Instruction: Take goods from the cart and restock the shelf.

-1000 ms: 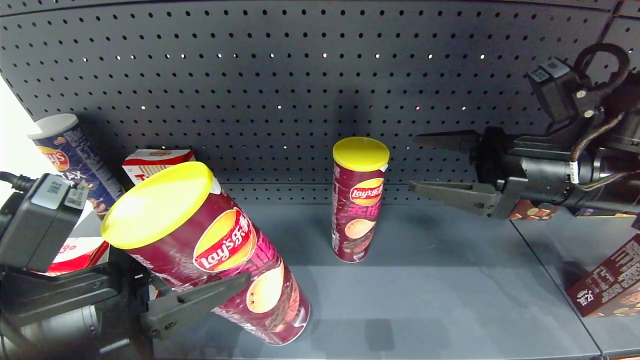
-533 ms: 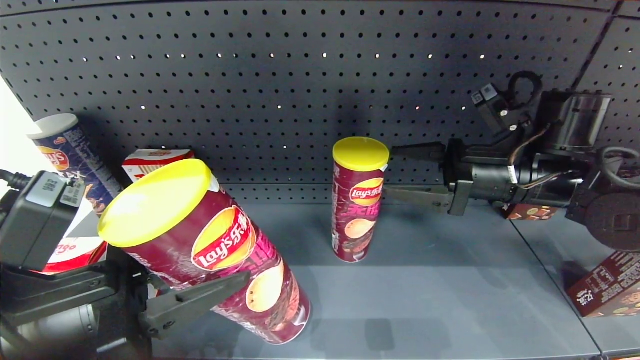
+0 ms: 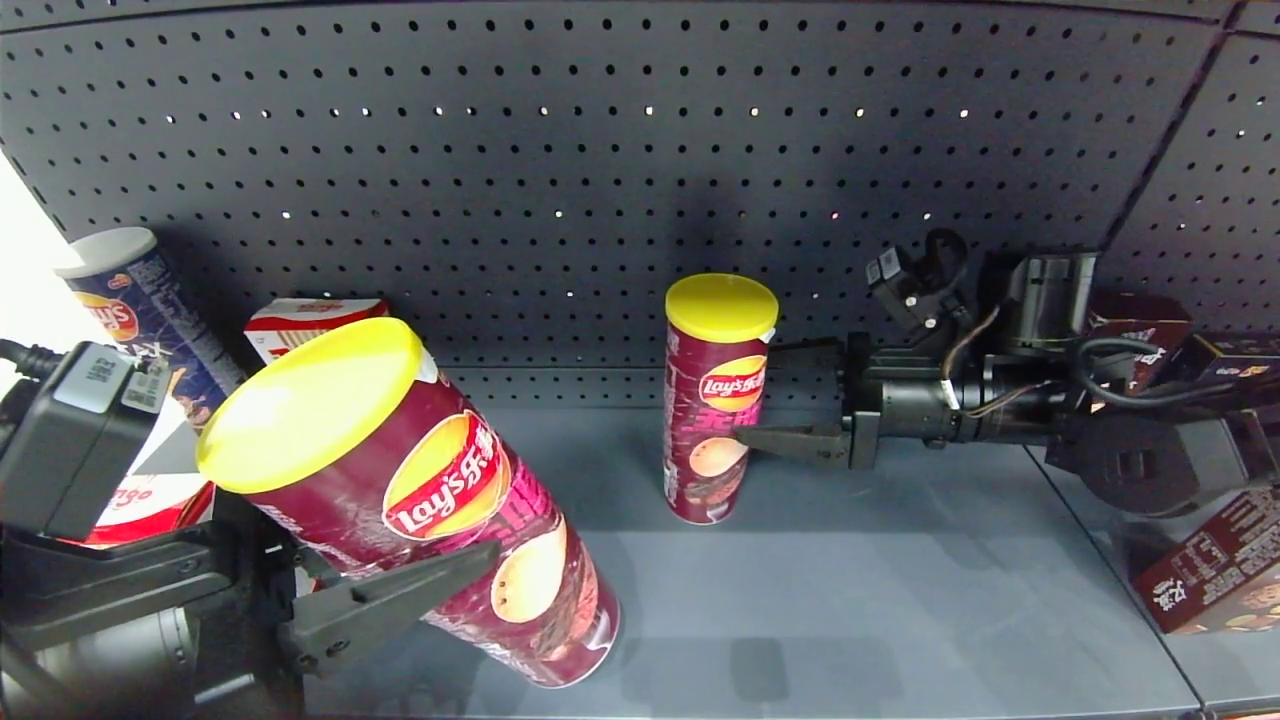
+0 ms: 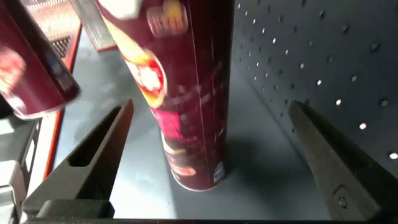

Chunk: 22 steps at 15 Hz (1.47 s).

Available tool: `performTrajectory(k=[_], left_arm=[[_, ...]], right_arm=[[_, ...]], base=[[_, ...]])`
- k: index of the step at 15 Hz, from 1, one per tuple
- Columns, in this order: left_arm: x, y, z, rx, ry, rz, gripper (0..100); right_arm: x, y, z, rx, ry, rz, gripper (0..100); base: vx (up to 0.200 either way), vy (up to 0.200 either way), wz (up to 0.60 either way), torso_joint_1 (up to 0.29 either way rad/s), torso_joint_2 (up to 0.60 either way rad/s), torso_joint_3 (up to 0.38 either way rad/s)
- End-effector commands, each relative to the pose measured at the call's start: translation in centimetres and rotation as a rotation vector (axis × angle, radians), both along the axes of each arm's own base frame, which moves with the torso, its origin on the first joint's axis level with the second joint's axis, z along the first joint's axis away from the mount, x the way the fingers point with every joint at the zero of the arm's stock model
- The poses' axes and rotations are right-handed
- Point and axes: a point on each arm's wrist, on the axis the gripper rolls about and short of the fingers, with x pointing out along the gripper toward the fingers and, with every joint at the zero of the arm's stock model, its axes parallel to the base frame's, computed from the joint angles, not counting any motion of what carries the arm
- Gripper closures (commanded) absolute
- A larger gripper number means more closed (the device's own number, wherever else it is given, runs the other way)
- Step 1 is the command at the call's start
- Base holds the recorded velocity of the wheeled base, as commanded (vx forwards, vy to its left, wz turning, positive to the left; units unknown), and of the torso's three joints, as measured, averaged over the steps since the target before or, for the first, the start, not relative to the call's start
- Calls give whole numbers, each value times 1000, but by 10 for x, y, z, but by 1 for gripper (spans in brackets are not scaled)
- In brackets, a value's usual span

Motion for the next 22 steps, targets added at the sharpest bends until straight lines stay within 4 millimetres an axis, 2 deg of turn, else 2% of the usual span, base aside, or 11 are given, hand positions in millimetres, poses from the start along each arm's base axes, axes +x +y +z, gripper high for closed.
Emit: performTrajectory(k=[1, 11, 19, 20, 22], left_arm=[[0, 0, 0, 0, 1, 2, 100], [4, 7, -3, 5, 10, 48, 100], [4, 6, -4, 7, 14, 46, 100], [4, 7, -4, 9, 14, 48, 100], [4, 6, -4, 8, 16, 48, 100]], right_arm=[[6, 4, -13, -12, 26, 13, 0], [20, 25, -45, -14, 35, 59, 0], [31, 33, -59, -22, 50, 63, 0], [33, 34, -60, -16, 41, 71, 100], [32, 38, -59, -10, 31, 77, 100]], base=[[0, 0, 0, 0, 0, 0], [0, 0, 0, 0, 0, 0], [0, 0, 0, 0, 0, 0], [0, 0, 0, 0, 0, 0], [0, 0, 0, 0, 0, 0]])
